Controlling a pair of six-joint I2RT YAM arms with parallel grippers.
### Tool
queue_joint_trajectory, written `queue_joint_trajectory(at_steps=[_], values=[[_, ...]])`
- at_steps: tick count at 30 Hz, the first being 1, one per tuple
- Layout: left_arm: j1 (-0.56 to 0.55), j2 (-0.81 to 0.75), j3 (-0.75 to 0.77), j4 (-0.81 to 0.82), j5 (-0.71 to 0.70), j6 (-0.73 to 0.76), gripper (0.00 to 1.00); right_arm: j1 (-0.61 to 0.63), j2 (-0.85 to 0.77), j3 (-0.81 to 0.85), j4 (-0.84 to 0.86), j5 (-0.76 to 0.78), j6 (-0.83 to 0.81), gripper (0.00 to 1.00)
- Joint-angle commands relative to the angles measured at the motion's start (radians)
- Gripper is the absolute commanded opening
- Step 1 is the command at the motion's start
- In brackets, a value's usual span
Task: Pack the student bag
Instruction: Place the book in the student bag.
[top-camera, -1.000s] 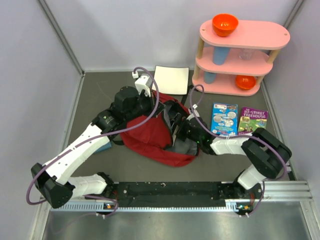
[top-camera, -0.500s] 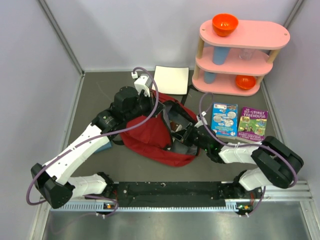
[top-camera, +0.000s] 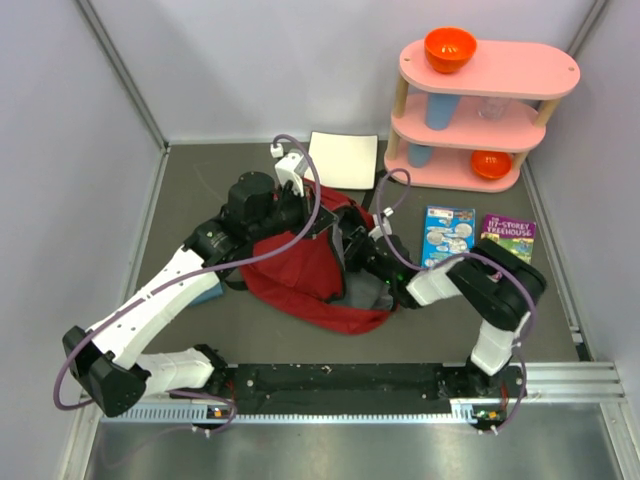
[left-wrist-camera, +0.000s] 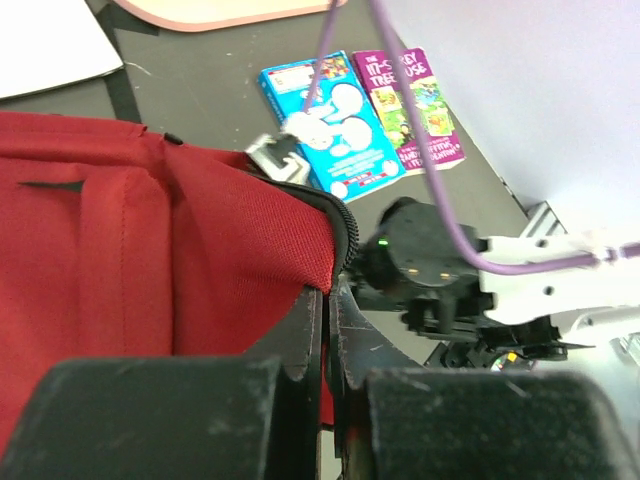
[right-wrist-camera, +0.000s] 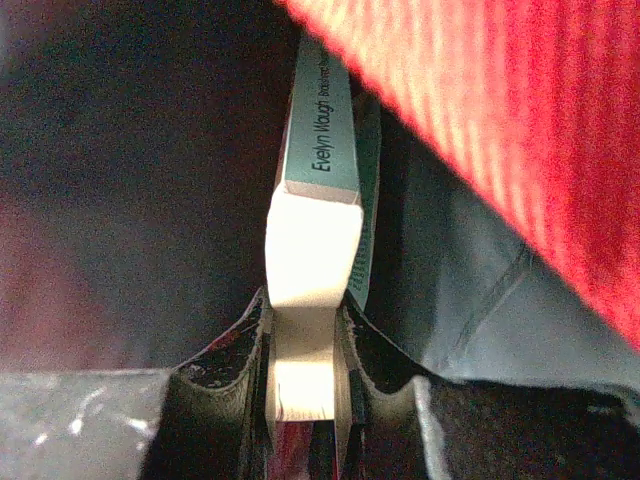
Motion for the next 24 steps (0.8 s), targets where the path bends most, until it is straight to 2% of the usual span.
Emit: queue_joint_trajectory(at_steps=[1,3,7,9,10,12,13,14,15,16,19,22,24], values=[[0.003,0.000,0.044,0.122,0.092,0.015,0.00,-0.006,0.106,0.126,0.253,0.054,0.070,0.00],[0.005,0.006,0.044,0.122,0.095,0.017,0.00,0.006,0.134,0.137,0.236,0.100,0.071,0.00],[0.013,0.017,0.044,0.125,0.118,0.003,0.00,0.014,0.142,0.183,0.044,0.140,0.016,0.02],[0.020,0.016,0.045,0.125,0.121,-0.002,0.00,0.014,0.119,0.166,0.018,0.137,-0.008,0.16],[0.020,0.013,0.044,0.125,0.114,-0.002,0.00,0.014,0.100,0.160,-0.033,0.146,-0.015,0.30],[0.025,0.002,0.036,0.125,0.102,0.000,0.00,0.014,0.044,0.142,-0.081,0.154,-0.062,0.35],[0.026,-0.001,0.033,0.125,0.097,0.000,0.00,0.009,0.024,0.140,-0.133,0.152,-0.067,0.46],[0.031,-0.003,0.028,0.123,0.091,0.000,0.00,0.011,0.001,0.137,-0.184,0.149,-0.114,0.50],[0.033,-0.001,0.028,0.119,0.088,-0.002,0.00,0.011,-0.047,0.136,-0.237,0.154,-0.128,0.58],[0.033,-0.001,0.027,0.114,0.088,-0.002,0.00,0.009,-0.074,0.136,-0.282,0.167,-0.146,0.70],[0.034,-0.004,0.022,0.109,0.086,0.001,0.00,0.009,-0.174,0.142,-0.454,0.206,-0.212,0.86],[0.034,-0.012,0.012,0.108,0.071,0.001,0.00,0.008,-0.251,0.149,-0.627,0.245,-0.239,0.93],[0.034,-0.013,0.011,0.102,0.060,0.003,0.00,0.008,-0.289,0.152,-0.722,0.252,-0.263,0.93]])
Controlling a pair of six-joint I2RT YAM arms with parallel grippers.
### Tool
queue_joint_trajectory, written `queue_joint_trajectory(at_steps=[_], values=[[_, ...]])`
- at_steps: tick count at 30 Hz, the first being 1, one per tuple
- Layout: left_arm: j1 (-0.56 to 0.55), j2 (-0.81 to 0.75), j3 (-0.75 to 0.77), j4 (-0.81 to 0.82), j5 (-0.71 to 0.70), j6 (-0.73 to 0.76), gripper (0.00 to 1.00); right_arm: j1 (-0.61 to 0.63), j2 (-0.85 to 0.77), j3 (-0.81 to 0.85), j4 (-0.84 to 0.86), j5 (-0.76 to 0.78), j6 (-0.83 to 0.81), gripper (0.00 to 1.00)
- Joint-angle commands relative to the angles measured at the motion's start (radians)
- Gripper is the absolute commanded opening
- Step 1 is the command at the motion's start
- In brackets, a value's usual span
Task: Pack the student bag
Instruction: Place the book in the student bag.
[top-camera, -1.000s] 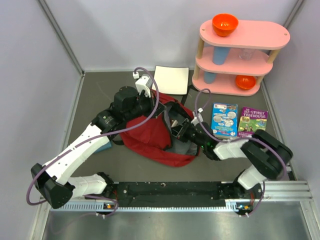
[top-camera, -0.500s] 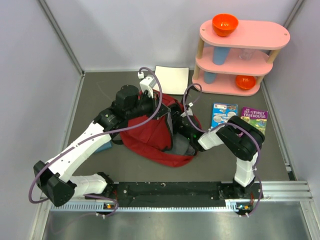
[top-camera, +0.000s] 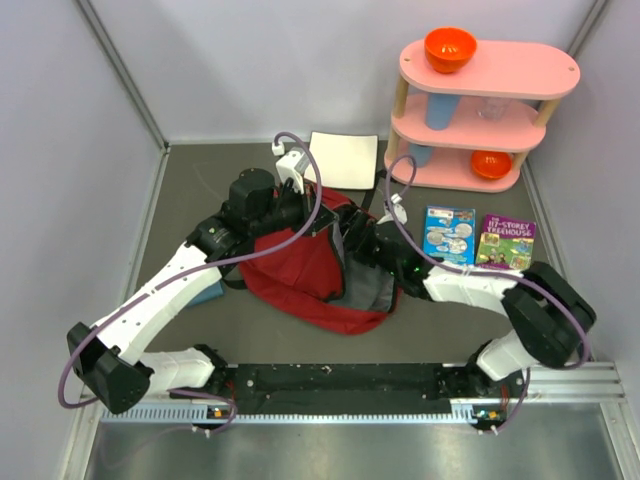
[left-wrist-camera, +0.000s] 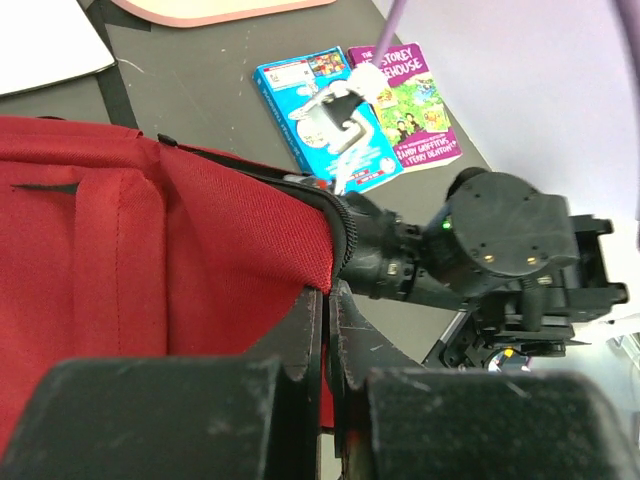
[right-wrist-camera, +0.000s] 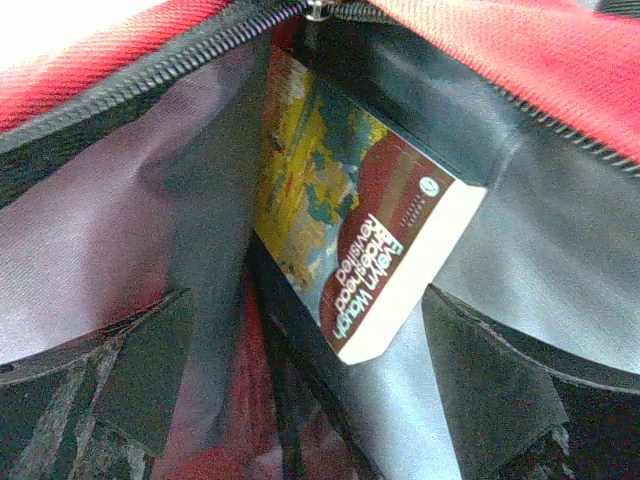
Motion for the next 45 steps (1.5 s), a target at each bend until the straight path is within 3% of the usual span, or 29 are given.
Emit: queue_joint_trajectory(at_steps=[1,4,8,13,18,24,26,27,29,31,33,38,43,45], values=[[0.003,-0.043,0.010,0.077,-0.017,-0.003,0.00,-0.005,-0.131,0.018,-0.241,0.068,-0.086,0.93],[0.005,-0.040,0.010,0.076,-0.033,-0.003,0.00,-0.002,-0.205,-0.017,-0.290,0.058,-0.110,0.93],[0.005,-0.040,0.005,0.063,-0.050,-0.006,0.00,-0.004,-0.438,-0.075,-0.427,0.099,-0.136,0.90],[0.008,-0.028,-0.007,0.051,-0.041,0.004,0.00,-0.008,-0.648,-0.147,-0.594,0.240,-0.169,0.86],[0.006,0.012,-0.001,0.034,0.014,0.028,0.00,-0.018,-0.712,-0.207,-0.683,0.259,-0.163,0.84],[0.006,0.046,-0.006,0.028,0.057,0.040,0.00,-0.076,-0.604,-0.237,-0.677,0.194,-0.167,0.82],[0.006,0.049,-0.010,0.021,0.059,0.046,0.00,-0.077,-0.568,-0.255,-0.648,0.168,-0.169,0.69],[0.006,0.049,-0.013,0.020,0.052,0.045,0.00,-0.077,-0.558,-0.261,-0.614,0.122,-0.169,0.56],[0.006,0.049,-0.021,0.016,0.043,0.050,0.00,-0.077,-0.555,-0.298,-0.552,0.058,-0.147,0.46],[0.006,0.049,-0.020,0.014,0.028,0.053,0.00,-0.068,-0.558,-0.338,-0.417,-0.022,-0.099,0.21],[0.009,0.059,-0.012,-0.007,0.010,0.053,0.00,-0.024,-0.555,-0.368,-0.379,-0.018,-0.069,0.04],[0.019,0.099,0.065,-0.067,0.002,0.086,0.00,0.094,-0.538,-0.336,-0.375,0.045,0.005,0.03],[0.020,0.141,0.134,-0.130,0.028,0.132,0.00,0.148,-0.514,-0.272,-0.396,0.045,-0.038,0.00],[0.020,0.153,0.145,-0.147,0.055,0.140,0.00,0.150,-0.521,-0.250,-0.459,0.061,-0.058,0.26]])
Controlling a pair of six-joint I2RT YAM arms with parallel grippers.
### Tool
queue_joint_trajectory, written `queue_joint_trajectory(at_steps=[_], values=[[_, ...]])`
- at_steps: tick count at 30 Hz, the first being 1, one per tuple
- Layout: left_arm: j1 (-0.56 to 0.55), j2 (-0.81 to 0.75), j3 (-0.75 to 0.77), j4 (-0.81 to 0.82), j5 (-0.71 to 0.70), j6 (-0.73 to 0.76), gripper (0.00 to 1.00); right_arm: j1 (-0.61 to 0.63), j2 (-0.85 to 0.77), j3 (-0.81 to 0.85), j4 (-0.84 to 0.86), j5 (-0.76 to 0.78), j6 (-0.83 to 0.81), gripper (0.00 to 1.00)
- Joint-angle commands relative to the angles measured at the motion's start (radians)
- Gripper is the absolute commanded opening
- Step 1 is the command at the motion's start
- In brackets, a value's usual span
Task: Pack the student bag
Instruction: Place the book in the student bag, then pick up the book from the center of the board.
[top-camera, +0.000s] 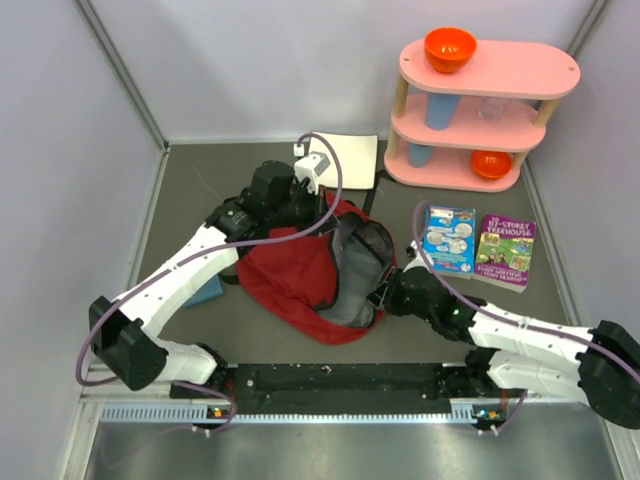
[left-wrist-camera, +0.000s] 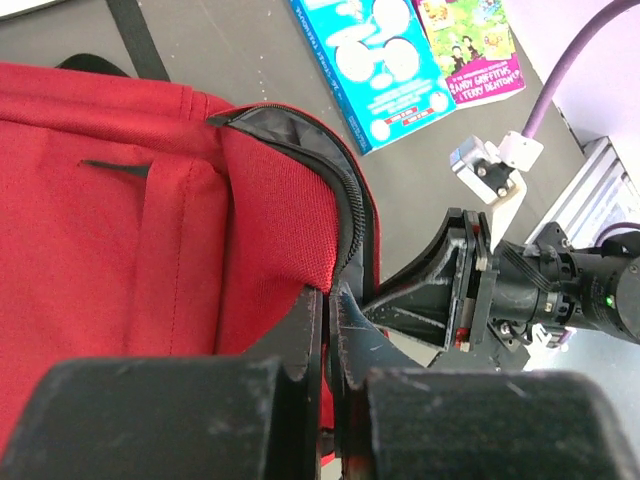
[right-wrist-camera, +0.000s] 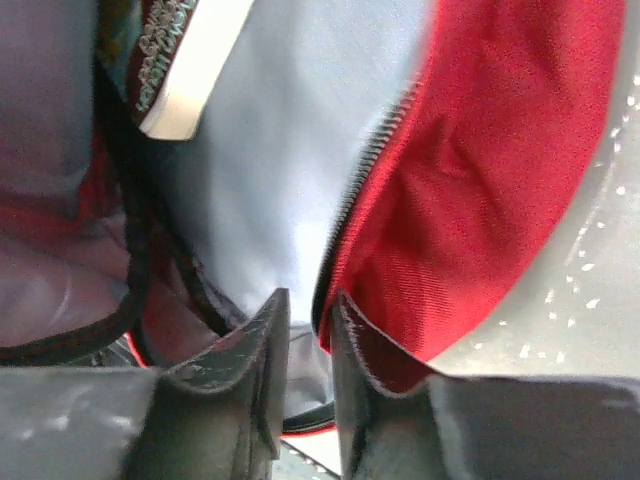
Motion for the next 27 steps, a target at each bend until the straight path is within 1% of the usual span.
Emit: queue_joint_trajectory(at_steps=[1,2,3,4,5,6,7,8,9,10,11,13,14,15,16,17,18,19,20,21,22,23,24,27], values=[[0.005,0.013,0.069,-0.018,0.056,0.059,0.07,0.034,-0.050,0.108,-0.073,0.046,-0.041,0.38],[0.005,0.012,0.066,-0.020,0.081,0.059,0.17,0.034,-0.079,0.114,-0.165,0.116,-0.046,0.61],[0.005,0.001,0.055,-0.020,0.079,0.054,0.21,0.034,-0.122,0.119,-0.201,0.151,-0.059,0.69],[0.005,-0.011,0.043,-0.005,0.081,0.041,0.27,0.033,-0.203,0.134,-0.253,0.193,-0.073,0.75],[0.005,-0.026,0.031,0.009,0.081,0.033,0.35,0.030,-0.254,0.140,-0.294,0.277,-0.081,0.81],[0.005,-0.061,0.009,0.028,0.073,0.015,0.55,0.022,-0.292,0.147,-0.368,0.311,-0.108,0.82],[0.005,-0.078,0.002,0.057,0.067,0.004,0.62,0.012,-0.364,0.157,-0.400,0.339,-0.121,0.83],[0.005,-0.110,-0.002,0.077,0.062,-0.004,0.68,-0.042,-0.389,0.160,-0.425,0.365,-0.133,0.83],[0.005,-0.124,-0.005,0.092,0.065,-0.022,0.78,-0.080,-0.409,0.159,-0.448,0.351,-0.182,0.84],[0.005,-0.135,0.001,0.103,0.067,-0.028,0.81,-0.135,-0.425,0.165,-0.459,0.328,-0.204,0.84],[0.005,-0.151,0.005,0.139,0.072,-0.036,0.85,-0.241,-0.438,0.168,-0.477,0.278,-0.214,0.84],[0.005,-0.157,0.008,0.192,0.085,-0.073,0.95,-0.371,-0.433,0.188,-0.486,0.192,-0.262,0.84],[0.005,-0.143,0.000,0.251,0.102,-0.085,0.97,-0.498,-0.408,0.197,-0.486,0.107,-0.280,0.84],[0.004,-0.123,-0.002,0.284,0.137,-0.100,0.99,-0.556,-0.390,0.208,-0.486,0.066,-0.314,0.85],[0.004,-0.102,0.003,0.304,0.142,-0.111,0.99,-0.609,-0.367,0.229,-0.477,-0.013,-0.329,0.85],[-0.002,-0.047,0.018,0.319,0.153,-0.127,0.99,-0.669,-0.298,0.243,-0.477,-0.055,-0.342,0.86],[-0.005,-0.018,0.023,0.372,0.170,-0.153,0.99,-0.753,-0.266,0.257,-0.470,-0.093,-0.374,0.86],[-0.013,0.015,0.034,0.388,0.167,-0.160,0.99,-0.790,-0.224,0.286,-0.459,-0.153,-0.389,0.86],[-0.036,0.079,0.066,0.393,0.141,-0.165,0.99,-0.820,-0.190,0.301,-0.454,-0.160,-0.406,0.86],[-0.048,0.113,0.081,0.405,0.118,-0.171,0.99,-0.855,-0.114,0.327,-0.442,-0.198,-0.450,0.87],[-0.059,0.145,0.095,0.420,0.104,-0.177,0.99,-0.869,-0.077,0.343,-0.434,-0.206,-0.463,0.88],[-0.074,0.211,0.121,0.421,0.104,-0.191,0.99,-0.880,-0.043,0.358,-0.443,-0.195,-0.460,0.88],[-0.082,0.245,0.133,0.471,0.104,-0.211,0.99,-0.919,0.001,0.375,-0.442,-0.196,-0.445,0.88],[-0.104,0.363,0.195,0.480,0.105,-0.237,0.99,-0.940,0.028,0.380,-0.385,-0.173,-0.463,0.88]])
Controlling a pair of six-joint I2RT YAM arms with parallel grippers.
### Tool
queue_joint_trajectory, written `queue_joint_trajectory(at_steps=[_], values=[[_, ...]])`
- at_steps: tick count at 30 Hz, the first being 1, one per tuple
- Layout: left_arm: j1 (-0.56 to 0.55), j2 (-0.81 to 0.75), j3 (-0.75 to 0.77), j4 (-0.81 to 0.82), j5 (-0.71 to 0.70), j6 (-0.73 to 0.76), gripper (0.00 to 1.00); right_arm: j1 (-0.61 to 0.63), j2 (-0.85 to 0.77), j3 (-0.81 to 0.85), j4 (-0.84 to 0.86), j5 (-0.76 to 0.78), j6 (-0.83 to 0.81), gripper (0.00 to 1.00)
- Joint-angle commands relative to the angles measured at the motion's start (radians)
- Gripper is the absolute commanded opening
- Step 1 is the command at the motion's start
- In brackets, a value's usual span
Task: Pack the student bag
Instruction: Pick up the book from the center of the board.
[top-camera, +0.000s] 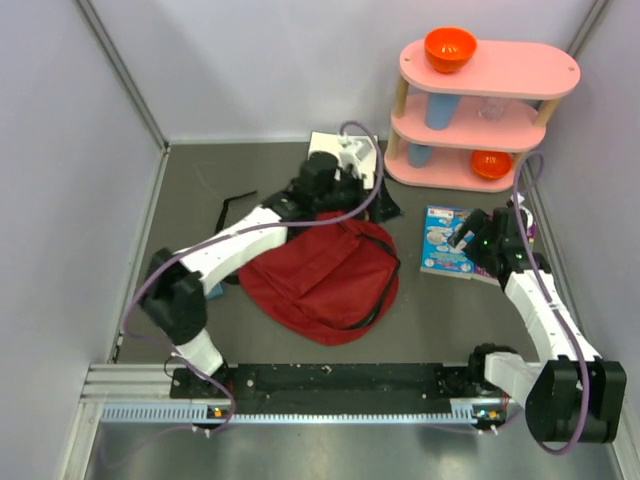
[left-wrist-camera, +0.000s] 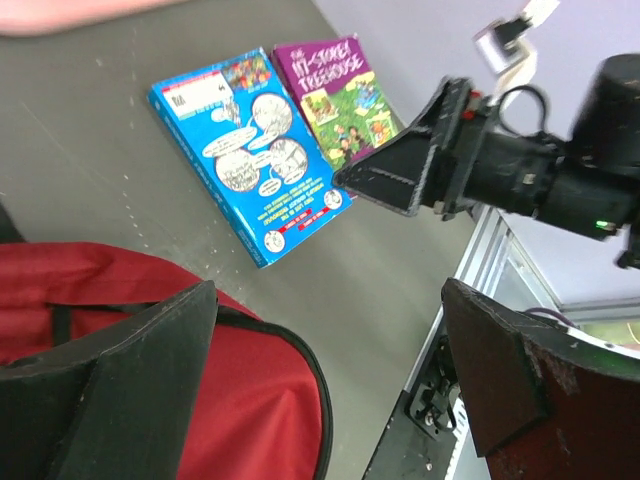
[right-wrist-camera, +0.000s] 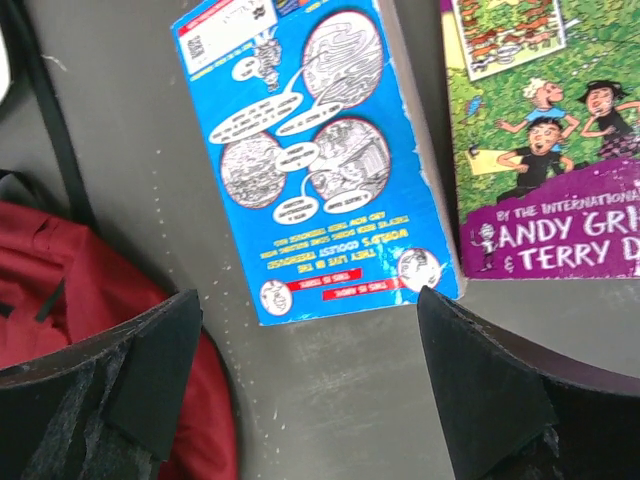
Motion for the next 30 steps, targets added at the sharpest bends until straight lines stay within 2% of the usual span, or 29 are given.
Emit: queue_joint_trajectory(at_steps=[1,3,4,6,10,14,18,22,26,30], values=[[-0.032,0.134,0.097,0.108,-0.009,-0.068,0.99,-0.055,0.058,0.064,0.067,-0.016,-0.068,0.88],[-0.040,0.212,0.122,0.135,-0.013,-0.109,0.99,-0.059,0.087,0.076,0.092,0.017,-0.086,0.88],[-0.047,0.266,0.138,0.136,-0.007,-0.117,0.99,-0.068,0.128,0.079,0.106,-0.015,-0.100,0.89],[-0.055,0.312,0.189,0.128,-0.024,-0.121,0.99,-0.070,0.168,0.084,0.139,-0.017,-0.116,0.89],[-0.063,0.395,0.197,0.163,-0.038,-0.180,0.99,-0.084,0.251,0.093,0.189,-0.031,-0.145,0.91],[-0.078,0.444,0.189,0.186,-0.044,-0.203,0.99,-0.153,0.343,0.118,0.218,-0.072,-0.151,0.92],[-0.084,0.475,0.171,0.200,-0.036,-0.215,0.99,-0.202,0.391,0.125,0.281,-0.198,-0.194,0.92],[-0.084,0.499,0.140,0.234,-0.029,-0.240,0.99,-0.203,0.422,0.125,0.300,-0.285,-0.200,0.92],[-0.084,0.521,0.139,0.258,-0.015,-0.270,0.99,-0.203,0.429,0.109,0.318,-0.316,-0.192,0.89],[-0.086,0.558,0.149,0.242,-0.006,-0.278,0.98,-0.203,0.463,0.119,0.280,-0.234,-0.177,0.87]])
